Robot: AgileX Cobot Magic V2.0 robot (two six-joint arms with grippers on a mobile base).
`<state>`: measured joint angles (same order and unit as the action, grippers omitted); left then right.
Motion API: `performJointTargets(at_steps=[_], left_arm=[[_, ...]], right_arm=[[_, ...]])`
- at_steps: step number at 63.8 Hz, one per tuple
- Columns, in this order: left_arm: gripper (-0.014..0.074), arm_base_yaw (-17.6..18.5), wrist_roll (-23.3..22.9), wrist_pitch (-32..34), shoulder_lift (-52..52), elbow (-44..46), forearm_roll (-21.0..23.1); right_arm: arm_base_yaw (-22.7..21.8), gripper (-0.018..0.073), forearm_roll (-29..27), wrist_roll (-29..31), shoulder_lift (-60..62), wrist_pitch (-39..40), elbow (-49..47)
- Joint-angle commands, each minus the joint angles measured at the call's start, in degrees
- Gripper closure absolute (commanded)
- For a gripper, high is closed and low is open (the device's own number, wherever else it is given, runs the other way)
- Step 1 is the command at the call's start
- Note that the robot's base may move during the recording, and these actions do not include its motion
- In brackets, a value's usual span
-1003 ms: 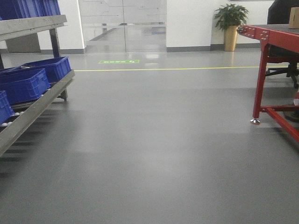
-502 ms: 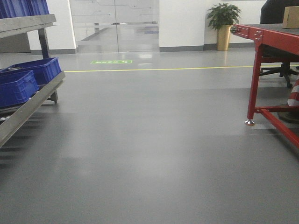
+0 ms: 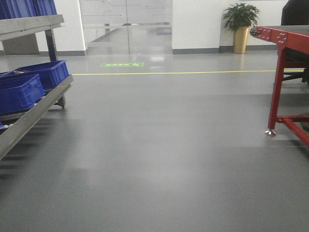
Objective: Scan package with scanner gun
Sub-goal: 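Drive the base forward past the blue bin shelf toward the red table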
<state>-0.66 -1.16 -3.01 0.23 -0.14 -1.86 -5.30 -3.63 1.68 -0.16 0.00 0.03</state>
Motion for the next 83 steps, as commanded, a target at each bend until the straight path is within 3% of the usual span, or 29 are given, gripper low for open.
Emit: performJointTargets(at_steps=[1,83], left_arm=[[0.0708,0.3,0.2,1.0,-0.2,0.1,0.3],[0.0708,0.3,0.2,1.0,-0.2,0.1,0.3]], right_arm=[[-0.2,0.0727,0.0,0.2,0.2,0.9,0.0],[-0.2,0.0727,0.0,0.2,0.2,0.9,0.0]])
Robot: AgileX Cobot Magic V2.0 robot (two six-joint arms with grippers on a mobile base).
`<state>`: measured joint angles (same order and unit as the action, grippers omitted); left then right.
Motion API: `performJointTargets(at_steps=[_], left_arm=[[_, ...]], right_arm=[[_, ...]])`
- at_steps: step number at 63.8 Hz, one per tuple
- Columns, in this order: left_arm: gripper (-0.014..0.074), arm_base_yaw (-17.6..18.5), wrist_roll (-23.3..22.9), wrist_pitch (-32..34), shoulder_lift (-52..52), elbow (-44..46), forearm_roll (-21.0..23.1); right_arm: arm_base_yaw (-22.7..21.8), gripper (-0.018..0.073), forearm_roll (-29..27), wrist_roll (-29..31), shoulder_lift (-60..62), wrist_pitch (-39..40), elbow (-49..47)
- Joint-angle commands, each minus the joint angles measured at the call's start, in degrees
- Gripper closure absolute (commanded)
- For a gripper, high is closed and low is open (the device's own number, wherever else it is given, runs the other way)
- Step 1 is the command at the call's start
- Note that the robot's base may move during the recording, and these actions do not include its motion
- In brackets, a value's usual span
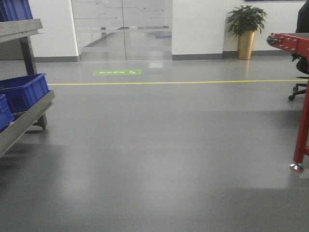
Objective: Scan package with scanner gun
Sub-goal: 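Drive the base forward past the blue bin shelf toward the red table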
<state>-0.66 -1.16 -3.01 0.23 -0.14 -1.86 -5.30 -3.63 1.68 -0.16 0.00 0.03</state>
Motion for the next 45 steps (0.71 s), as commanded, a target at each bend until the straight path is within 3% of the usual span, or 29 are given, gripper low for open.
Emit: performJointTargets(at_steps=[1,45], left_arm=[[0.0708,0.3,0.2,1.0,-0.2,0.1,0.3],[0.0708,0.3,0.2,1.0,-0.2,0.1,0.3]], right_arm=[[-0.2,0.0727,0.0,0.2,0.2,0.9,0.0],[-0.2,0.0727,0.0,0.2,0.2,0.9,0.0]])
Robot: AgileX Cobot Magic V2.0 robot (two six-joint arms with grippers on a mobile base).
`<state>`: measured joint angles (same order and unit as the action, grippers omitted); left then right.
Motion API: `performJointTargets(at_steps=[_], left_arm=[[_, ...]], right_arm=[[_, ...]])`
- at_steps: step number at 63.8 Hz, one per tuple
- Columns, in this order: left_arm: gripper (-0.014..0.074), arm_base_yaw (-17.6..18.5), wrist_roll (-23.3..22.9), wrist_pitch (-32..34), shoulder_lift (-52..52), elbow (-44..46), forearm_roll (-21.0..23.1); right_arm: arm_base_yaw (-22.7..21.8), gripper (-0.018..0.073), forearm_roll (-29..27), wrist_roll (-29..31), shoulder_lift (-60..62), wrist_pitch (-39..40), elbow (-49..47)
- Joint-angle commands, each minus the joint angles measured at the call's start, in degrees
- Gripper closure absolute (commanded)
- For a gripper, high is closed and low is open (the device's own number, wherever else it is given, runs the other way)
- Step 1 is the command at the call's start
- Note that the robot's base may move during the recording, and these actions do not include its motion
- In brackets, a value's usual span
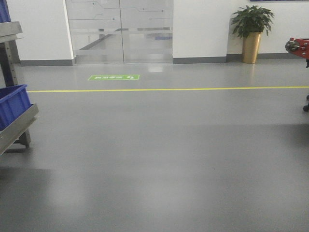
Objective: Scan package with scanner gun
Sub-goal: 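Drive the base forward past the blue bin shelf toward the red table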
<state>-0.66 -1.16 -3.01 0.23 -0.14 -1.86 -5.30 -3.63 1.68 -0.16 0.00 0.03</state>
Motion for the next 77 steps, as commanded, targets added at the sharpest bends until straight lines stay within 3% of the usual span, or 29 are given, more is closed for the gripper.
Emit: performJointTargets(at_steps=[1,77], left_arm=[[0.0708,0.3,0.2,1.0,-0.2,0.1,0.3],[0.0708,0.3,0.2,1.0,-0.2,0.1,0.3]], right_arm=[[-0.2,0.0727,0.0,0.2,0.2,0.9,0.0],[-0.2,0.0727,0.0,0.2,0.2,0.9,0.0]])
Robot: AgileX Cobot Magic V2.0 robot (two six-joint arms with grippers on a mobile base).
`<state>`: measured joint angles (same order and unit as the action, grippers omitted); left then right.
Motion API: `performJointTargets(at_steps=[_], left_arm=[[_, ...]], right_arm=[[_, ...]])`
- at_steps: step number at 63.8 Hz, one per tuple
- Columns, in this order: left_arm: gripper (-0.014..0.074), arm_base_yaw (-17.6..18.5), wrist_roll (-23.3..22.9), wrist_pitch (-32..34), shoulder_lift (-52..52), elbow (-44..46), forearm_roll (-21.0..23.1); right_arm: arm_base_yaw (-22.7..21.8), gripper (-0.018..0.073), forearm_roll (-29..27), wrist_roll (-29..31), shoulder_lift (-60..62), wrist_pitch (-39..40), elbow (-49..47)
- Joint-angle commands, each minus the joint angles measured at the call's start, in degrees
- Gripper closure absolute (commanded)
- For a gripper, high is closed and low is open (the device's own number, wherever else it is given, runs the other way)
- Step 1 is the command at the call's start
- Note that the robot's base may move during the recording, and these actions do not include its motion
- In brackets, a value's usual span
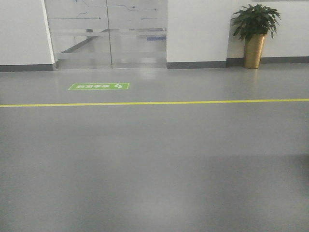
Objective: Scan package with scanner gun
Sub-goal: 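Drive the base forward past the blue bin shelf toward the red table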
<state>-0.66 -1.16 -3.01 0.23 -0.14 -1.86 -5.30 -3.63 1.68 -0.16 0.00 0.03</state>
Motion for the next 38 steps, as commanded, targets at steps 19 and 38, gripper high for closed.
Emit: performJointTargets(at_steps=[19,38], left_arm=[[0.0708,0.3,0.2,1.0,-0.2,0.1,0.3],[0.0708,0.3,0.2,1.0,-0.2,0.1,0.3]], right_arm=[[-0.2,0.0727,0.0,0.2,0.2,0.9,0.0],[-0.2,0.0727,0.0,0.2,0.2,0.9,0.0]])
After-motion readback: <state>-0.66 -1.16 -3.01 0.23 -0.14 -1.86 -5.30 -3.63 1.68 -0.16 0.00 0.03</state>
